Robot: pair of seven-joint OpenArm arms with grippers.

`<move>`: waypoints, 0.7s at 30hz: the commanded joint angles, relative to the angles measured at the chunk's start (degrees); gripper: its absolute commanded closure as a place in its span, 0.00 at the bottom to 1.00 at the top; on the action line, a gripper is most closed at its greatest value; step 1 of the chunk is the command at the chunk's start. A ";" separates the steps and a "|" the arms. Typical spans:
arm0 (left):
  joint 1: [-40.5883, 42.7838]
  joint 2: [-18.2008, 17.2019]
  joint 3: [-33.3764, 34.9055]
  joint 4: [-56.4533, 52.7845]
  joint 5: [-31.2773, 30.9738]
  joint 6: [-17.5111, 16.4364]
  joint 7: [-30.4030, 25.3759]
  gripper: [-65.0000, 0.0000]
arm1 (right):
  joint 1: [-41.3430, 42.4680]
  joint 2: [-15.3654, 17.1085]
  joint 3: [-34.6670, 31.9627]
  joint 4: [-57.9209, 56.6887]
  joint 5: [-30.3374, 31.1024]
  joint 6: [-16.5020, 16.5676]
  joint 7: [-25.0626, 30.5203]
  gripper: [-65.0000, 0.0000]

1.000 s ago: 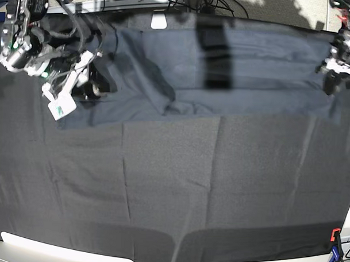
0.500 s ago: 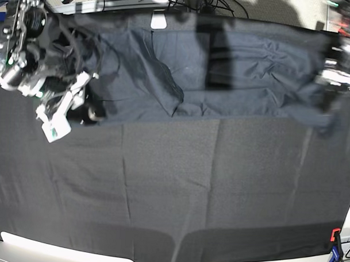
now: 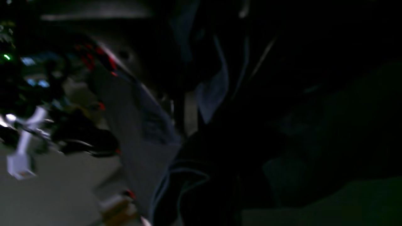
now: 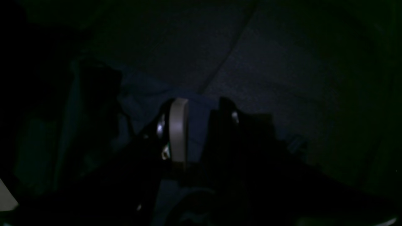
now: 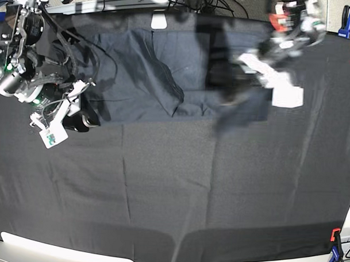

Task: Layout the t-shirt on the table in an organized manner, then fold the t-shirt properly
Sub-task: 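Fold the grasped strip end inward toward the middle with the left gripper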

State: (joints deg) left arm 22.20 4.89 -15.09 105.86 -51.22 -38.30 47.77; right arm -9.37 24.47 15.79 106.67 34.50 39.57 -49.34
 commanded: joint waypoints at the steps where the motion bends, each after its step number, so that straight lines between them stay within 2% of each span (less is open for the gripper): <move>1: -0.42 0.02 1.44 1.16 -0.17 0.35 -2.08 1.00 | 0.81 0.79 0.33 1.03 0.28 0.43 1.33 0.74; 5: -0.44 0.02 6.08 1.16 3.98 3.91 -2.80 1.00 | 0.81 0.76 0.33 1.03 -3.02 0.43 1.33 0.74; 10: -0.46 0.04 10.54 1.16 5.46 4.09 -5.16 1.00 | 0.81 0.79 0.33 1.03 -4.35 0.43 1.31 0.74; 14: -0.46 0.02 12.96 1.14 10.82 4.11 -5.79 1.00 | 0.81 0.79 0.33 1.03 -4.33 0.43 1.27 0.74; 17: -0.90 0.02 14.95 1.14 10.71 4.09 -5.84 0.65 | 0.81 0.79 0.33 1.03 -4.11 0.43 1.29 0.74; 18: -1.38 0.02 15.74 1.14 10.73 4.11 -5.81 0.57 | 0.81 0.79 0.33 1.03 -4.07 0.43 1.31 0.74; 19: -1.86 0.02 16.52 1.14 10.67 4.09 -5.84 0.52 | 0.81 0.79 0.33 1.03 -4.09 0.43 1.29 0.74; 21: -3.26 0.02 17.75 1.14 10.40 4.02 -5.81 0.50 | 0.81 0.79 0.33 1.03 -4.11 0.43 1.27 0.74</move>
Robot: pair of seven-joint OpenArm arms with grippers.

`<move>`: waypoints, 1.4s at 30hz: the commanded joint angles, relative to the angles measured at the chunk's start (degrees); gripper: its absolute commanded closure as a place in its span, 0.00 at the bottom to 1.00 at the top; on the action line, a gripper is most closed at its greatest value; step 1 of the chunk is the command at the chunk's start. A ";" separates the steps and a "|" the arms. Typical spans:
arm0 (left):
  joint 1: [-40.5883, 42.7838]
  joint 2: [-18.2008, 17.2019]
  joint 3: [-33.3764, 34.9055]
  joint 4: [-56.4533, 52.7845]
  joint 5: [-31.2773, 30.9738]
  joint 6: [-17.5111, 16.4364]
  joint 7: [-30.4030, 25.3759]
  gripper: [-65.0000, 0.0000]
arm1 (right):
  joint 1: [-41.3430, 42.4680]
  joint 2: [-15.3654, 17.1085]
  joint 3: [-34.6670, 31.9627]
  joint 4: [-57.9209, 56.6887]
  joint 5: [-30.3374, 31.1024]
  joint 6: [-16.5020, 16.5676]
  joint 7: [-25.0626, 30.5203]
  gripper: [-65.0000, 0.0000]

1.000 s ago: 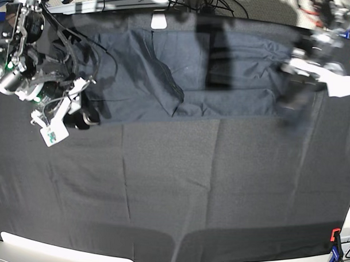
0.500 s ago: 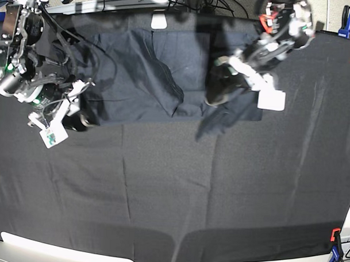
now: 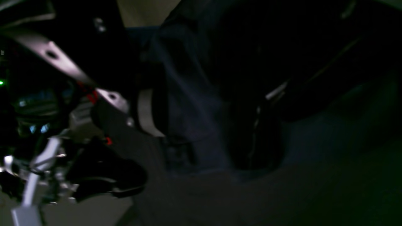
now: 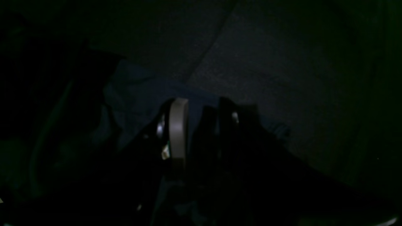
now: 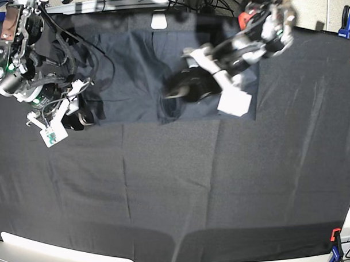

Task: Layout the t-shirt on the table in an organized manner, then fold the t-shirt properly
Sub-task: 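Fold the grasped strip end inward toward the middle with the left gripper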

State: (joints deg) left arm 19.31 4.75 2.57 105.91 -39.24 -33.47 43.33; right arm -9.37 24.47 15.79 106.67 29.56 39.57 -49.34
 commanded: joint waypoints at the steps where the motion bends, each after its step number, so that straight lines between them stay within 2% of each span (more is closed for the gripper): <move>1: -1.09 0.15 0.28 1.11 -2.34 -0.81 -1.36 0.50 | 0.81 0.79 0.33 1.03 0.81 0.43 1.25 0.74; 4: -2.78 -0.09 -0.52 2.03 -4.50 -0.96 -0.87 0.50 | 0.81 0.79 0.33 1.03 0.79 0.43 0.20 0.74; 9: -3.26 -2.19 -6.91 8.07 -4.22 -3.63 7.21 0.50 | 0.81 0.79 0.66 1.03 0.59 0.43 -1.07 0.74; 11: -3.26 -3.93 -10.84 8.94 -2.21 -3.61 8.22 0.50 | 0.81 0.81 0.81 1.03 0.59 0.43 -1.07 0.74; 15: -2.05 -5.66 -16.87 8.20 7.39 -1.84 9.64 0.50 | 0.81 0.79 0.81 1.03 0.63 0.43 -1.07 0.74; 18: 1.27 -6.71 -17.46 7.58 5.31 -2.16 9.84 0.50 | 0.81 0.79 0.81 1.03 0.83 0.43 -1.05 0.74; 20: 4.07 -6.69 -17.20 7.58 1.86 -4.35 9.84 0.50 | 0.81 0.76 0.81 1.03 0.83 0.43 -1.03 0.74; 23: 8.24 -6.69 -13.84 7.58 -1.40 -5.86 9.81 0.50 | 0.81 0.76 0.81 1.03 0.83 0.43 -1.03 0.74; 26: 10.73 -6.69 -5.88 7.56 -1.36 -6.53 9.79 0.50 | 0.81 0.79 0.81 1.03 0.83 0.43 -0.96 0.74; 29: 10.82 -6.71 3.32 7.56 -1.33 -6.53 9.81 0.50 | 0.81 0.79 0.81 1.03 0.85 0.43 -0.98 0.74; 32: 9.84 -6.71 9.70 7.58 -1.20 -6.53 10.69 0.50 | 0.81 0.79 0.81 1.03 0.81 0.43 -1.01 0.74; 37: 6.56 -6.73 9.51 7.58 -1.33 -6.53 11.10 0.50 | 0.81 0.79 0.81 1.03 0.79 0.43 -1.14 0.74; 42: 2.75 -6.71 1.14 7.58 -1.33 -6.53 11.06 0.50 | 0.79 0.79 0.96 1.03 1.09 0.09 -5.25 0.74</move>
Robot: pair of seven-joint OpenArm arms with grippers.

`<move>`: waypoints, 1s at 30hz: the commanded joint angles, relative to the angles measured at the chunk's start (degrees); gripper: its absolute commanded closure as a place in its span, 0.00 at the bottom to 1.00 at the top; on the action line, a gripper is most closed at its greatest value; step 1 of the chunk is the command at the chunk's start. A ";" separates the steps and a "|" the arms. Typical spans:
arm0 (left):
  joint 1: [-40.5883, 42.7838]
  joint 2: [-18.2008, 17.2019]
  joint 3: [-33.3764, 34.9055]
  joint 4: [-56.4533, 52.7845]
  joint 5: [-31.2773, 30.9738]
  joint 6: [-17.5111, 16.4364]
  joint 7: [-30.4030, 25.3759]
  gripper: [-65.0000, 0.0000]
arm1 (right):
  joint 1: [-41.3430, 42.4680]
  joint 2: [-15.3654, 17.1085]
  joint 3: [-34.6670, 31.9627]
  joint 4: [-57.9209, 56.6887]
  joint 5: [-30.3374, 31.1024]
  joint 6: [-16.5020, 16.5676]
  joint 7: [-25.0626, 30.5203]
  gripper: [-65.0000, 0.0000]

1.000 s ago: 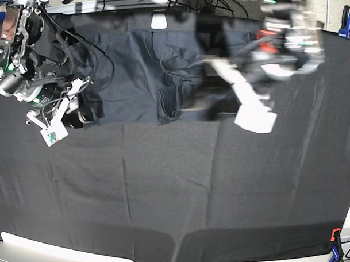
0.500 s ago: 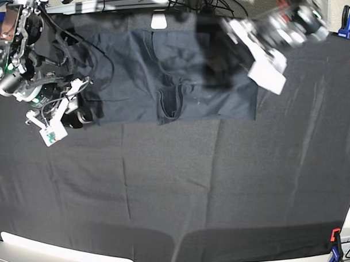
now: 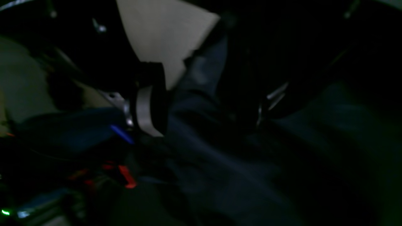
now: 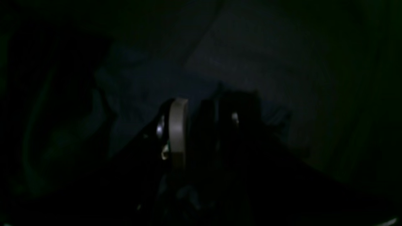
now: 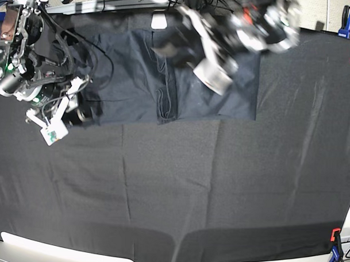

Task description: Layout the t-shirt on the table in an organized manner, then fold the t-shirt properly

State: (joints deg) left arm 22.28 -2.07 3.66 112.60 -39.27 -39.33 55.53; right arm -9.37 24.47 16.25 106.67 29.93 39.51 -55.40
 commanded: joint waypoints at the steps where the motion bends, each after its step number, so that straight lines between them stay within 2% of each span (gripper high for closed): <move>1: -0.81 0.11 -2.45 0.90 -1.29 -0.67 -1.16 0.50 | 0.79 0.79 0.76 1.03 0.90 0.17 0.13 0.74; 6: -2.73 0.11 -16.44 0.90 -1.27 -0.67 -4.37 0.50 | 0.70 1.40 5.42 1.03 1.77 0.17 -1.95 0.74; 9: -2.75 0.09 -23.52 0.90 -1.29 -0.67 -6.14 0.50 | -0.52 4.02 9.14 1.03 6.64 0.20 -4.04 0.57; 12: -2.75 -0.09 -27.71 0.90 -1.29 -0.67 -6.14 0.50 | -2.69 7.48 12.13 0.74 9.09 0.17 -4.09 0.43; 14: -2.75 -0.72 -28.48 0.90 -1.29 -0.67 -6.14 0.50 | -3.37 9.31 13.29 -0.59 10.12 -0.70 -6.47 0.42; 16: -2.75 -1.99 -28.48 0.90 -1.29 -0.67 -6.14 0.50 | -3.34 10.86 13.66 -4.15 12.94 -3.26 -9.57 0.42; 19: -2.75 -3.39 -28.48 0.87 -1.25 -0.67 -6.38 0.50 | -3.13 11.74 13.77 -12.90 17.07 -3.28 -9.55 0.42; 21: -2.75 -3.87 -28.48 0.87 -1.27 -0.67 -6.38 0.50 | -2.99 11.69 13.75 -19.23 20.28 -2.84 -9.55 0.42; 24: -2.75 -3.82 -28.48 0.87 -1.29 -0.67 -6.40 0.50 | -3.02 11.34 13.75 -27.52 25.00 0.49 -9.55 0.42; 30: -2.75 -3.82 -28.48 0.87 -1.29 -0.67 -7.65 0.50 | -3.02 9.11 13.73 -34.16 29.05 0.49 -9.62 0.42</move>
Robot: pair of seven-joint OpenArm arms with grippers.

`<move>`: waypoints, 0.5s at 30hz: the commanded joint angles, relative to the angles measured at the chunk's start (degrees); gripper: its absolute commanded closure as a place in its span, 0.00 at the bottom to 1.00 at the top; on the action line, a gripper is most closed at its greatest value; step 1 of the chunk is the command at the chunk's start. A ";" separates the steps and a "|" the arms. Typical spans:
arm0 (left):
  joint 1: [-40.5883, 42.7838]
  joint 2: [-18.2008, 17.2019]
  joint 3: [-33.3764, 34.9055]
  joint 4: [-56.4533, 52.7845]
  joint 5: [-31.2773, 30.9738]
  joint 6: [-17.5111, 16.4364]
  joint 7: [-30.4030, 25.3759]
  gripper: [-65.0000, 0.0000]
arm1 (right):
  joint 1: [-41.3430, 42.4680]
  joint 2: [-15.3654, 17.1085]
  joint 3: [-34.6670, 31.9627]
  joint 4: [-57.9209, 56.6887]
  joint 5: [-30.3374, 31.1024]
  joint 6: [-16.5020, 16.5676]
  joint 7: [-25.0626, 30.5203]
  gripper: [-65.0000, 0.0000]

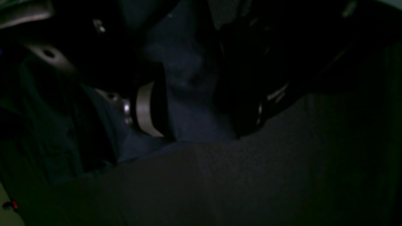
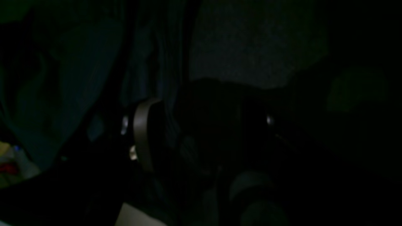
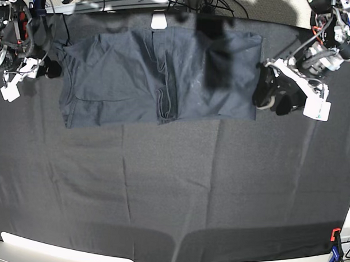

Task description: Layout the t-shirt on the table in an organized manner, then fold the t-shirt properly

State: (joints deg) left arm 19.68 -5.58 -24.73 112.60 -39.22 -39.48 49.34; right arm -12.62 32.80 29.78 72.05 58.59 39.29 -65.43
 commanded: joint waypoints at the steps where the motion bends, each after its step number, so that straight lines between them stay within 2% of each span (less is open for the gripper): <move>1: -0.15 -0.31 -0.09 0.87 -1.33 -0.52 -1.46 0.50 | 0.26 0.20 0.20 0.46 0.37 0.71 0.44 0.42; 6: -0.13 -0.31 -0.09 0.87 -1.33 -0.52 -1.44 0.50 | 1.36 -2.78 0.15 0.46 0.81 0.71 0.42 0.42; 9: -0.13 -0.31 -0.09 0.87 -1.31 -0.52 -1.42 0.50 | 2.23 -4.42 0.15 0.46 3.63 0.71 0.02 0.42; 15: -0.13 -0.33 -0.09 0.87 -1.29 -0.52 -1.44 0.50 | 2.64 -6.47 0.15 0.46 5.11 0.71 0.00 0.42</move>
State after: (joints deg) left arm 19.68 -5.58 -24.73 112.60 -39.22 -39.48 49.32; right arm -10.31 25.52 29.74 72.01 63.31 39.51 -64.84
